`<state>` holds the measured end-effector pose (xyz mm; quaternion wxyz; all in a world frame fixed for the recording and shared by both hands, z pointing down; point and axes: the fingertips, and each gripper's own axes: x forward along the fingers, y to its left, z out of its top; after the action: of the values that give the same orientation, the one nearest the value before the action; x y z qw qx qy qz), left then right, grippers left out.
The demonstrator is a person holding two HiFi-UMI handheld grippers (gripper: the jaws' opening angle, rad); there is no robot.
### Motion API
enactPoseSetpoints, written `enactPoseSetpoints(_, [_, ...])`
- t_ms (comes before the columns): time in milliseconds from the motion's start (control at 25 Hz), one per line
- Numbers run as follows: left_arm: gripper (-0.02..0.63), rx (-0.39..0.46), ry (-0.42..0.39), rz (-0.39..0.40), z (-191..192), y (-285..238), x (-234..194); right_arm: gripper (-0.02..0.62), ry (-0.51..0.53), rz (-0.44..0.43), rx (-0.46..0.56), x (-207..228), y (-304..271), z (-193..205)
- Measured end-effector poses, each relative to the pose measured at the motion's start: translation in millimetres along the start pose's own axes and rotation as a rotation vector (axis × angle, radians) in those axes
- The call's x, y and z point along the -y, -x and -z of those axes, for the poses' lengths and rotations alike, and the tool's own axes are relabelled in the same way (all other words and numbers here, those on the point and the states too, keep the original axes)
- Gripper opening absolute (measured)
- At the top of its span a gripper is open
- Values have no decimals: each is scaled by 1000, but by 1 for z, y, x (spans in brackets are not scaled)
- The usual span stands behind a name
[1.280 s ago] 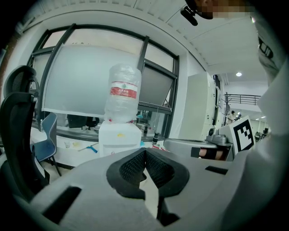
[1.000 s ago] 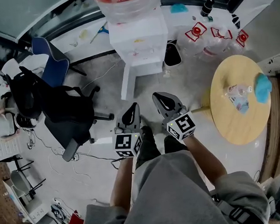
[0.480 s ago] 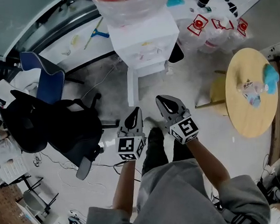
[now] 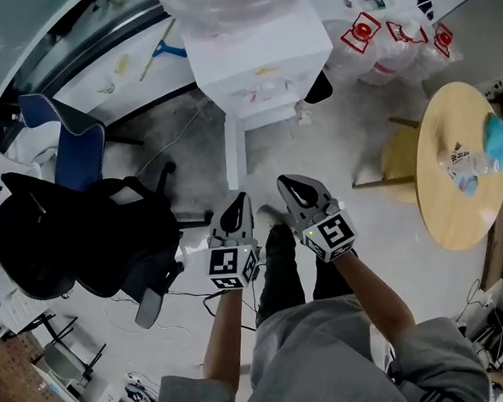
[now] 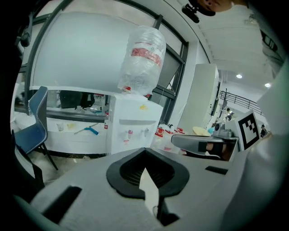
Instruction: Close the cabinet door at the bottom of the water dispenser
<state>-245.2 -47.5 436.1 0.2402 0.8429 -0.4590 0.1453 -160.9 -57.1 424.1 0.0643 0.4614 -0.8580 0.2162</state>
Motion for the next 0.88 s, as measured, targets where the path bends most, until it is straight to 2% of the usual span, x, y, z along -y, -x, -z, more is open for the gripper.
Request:
enactPoseSetpoints(400, [8,-33,21,-61,38,-37,-38,10,-67,31,-7,34,-28,42])
enactPoseSetpoints(880, [8,-128,-31,-22,118,-85,-75,10,-142,25,-17,50,-68,125])
